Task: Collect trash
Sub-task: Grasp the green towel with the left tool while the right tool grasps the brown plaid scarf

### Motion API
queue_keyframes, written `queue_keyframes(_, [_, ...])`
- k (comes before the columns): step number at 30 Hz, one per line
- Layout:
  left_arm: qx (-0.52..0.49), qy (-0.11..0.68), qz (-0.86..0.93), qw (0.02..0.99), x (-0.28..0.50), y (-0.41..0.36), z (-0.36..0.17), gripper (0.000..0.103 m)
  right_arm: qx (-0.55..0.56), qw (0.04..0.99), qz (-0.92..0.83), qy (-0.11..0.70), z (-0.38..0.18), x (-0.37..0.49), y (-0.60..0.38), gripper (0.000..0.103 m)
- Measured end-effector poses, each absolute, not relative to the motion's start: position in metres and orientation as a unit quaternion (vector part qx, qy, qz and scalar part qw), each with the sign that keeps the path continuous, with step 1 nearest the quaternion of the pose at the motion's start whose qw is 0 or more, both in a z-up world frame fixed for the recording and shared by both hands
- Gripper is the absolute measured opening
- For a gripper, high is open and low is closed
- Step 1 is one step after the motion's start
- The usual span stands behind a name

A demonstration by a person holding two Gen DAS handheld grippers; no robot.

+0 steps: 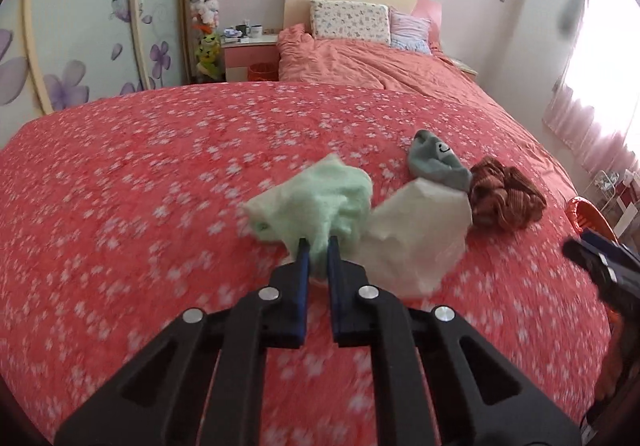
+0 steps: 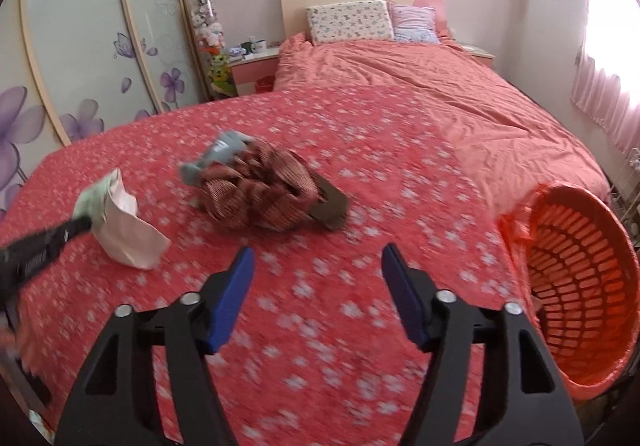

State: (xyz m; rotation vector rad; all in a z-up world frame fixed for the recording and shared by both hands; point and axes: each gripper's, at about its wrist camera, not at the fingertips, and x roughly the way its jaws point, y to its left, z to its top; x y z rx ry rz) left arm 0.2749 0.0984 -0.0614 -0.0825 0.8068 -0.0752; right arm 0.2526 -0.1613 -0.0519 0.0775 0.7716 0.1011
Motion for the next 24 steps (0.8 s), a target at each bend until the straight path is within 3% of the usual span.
queue_keyframes(7, [-0.038,0.391,-0.015,0.919,0.247,0.12,-0.061,0.01,0.033,0.921,0.05,0.384,-0.055,0.292,-0.126,0.05])
queue_keyframes(10, [-0.042,0.396,-0.016,0.917,0.237,0.126,-0.063,0.01,0.014,0.916,0.048,0.398,-0.065,0.301,-0.116,0.028])
queue_keyframes(11, [-0.041,0.398,-0.017,0.916,0.234,0.127,-0.064,0.01,0.016,0.914,0.057,0.402,-0.068,0.3,-0.115,0.014])
queue_keyframes(12, [-0.039,0.4,-0.02,0.916,0.231,0.128,-0.065,0.01,0.017,0.914,0.059,0.401,-0.068,0.296,-0.115,0.011])
queue_keyframes(24, [-0.025,0.413,-0.073,0.907,0.21,0.099,-0.075,0.01,0.011,0.911,0.095,0.401,-0.066,0.229,-0.143,0.008])
